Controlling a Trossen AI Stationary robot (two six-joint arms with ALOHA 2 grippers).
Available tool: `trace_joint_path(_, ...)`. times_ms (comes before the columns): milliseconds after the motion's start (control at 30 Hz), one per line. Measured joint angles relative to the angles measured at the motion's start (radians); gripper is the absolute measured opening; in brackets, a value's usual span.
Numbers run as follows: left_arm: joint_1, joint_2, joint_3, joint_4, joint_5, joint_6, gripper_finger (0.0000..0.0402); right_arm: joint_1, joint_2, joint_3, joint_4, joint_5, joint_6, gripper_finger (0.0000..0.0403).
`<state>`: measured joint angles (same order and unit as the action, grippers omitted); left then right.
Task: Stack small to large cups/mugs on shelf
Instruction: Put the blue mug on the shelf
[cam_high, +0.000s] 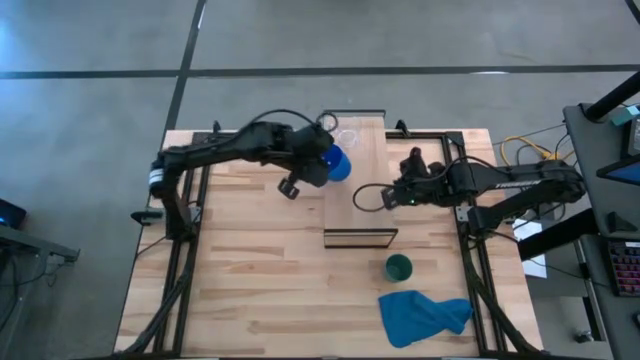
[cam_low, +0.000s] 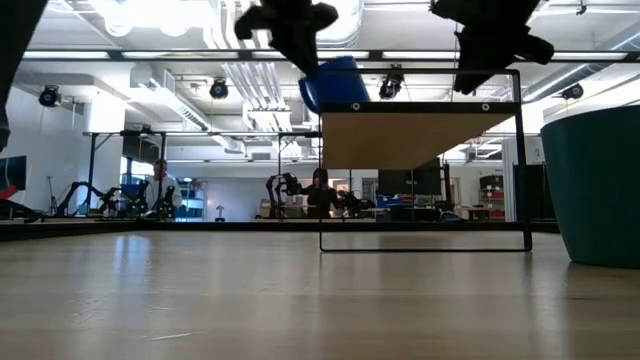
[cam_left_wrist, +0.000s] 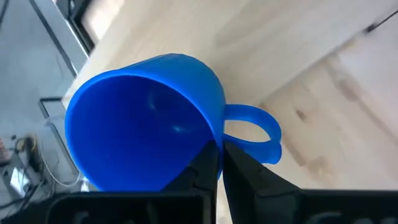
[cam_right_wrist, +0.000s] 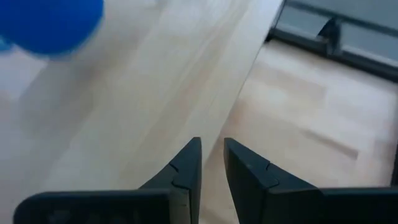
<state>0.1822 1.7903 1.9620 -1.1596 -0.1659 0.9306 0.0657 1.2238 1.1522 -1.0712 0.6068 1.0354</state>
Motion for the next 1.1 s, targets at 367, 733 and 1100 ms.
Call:
trace_joint_path(367, -0.006, 0.16, 0.145, 0.001, -0.024, -0.009, 0.0, -0.121, -0.006, 0.0, 0.315, 0.034, -0.098, 0.0063)
trace_joint_path(733, -0.007, 0.175, 0.178, -0.001, 0.052, -0.062, 0.0, -0.236, 0.002, 0.0, 0.354, -0.214, -0.093, 0.0063)
trace_joint_path(1100, -0.006, 0.19, 0.176, 0.023, 0.025, -0.061, 0.0, -0.271, 0.005, 0.0, 0.415, -0.306, -0.094, 0.0063)
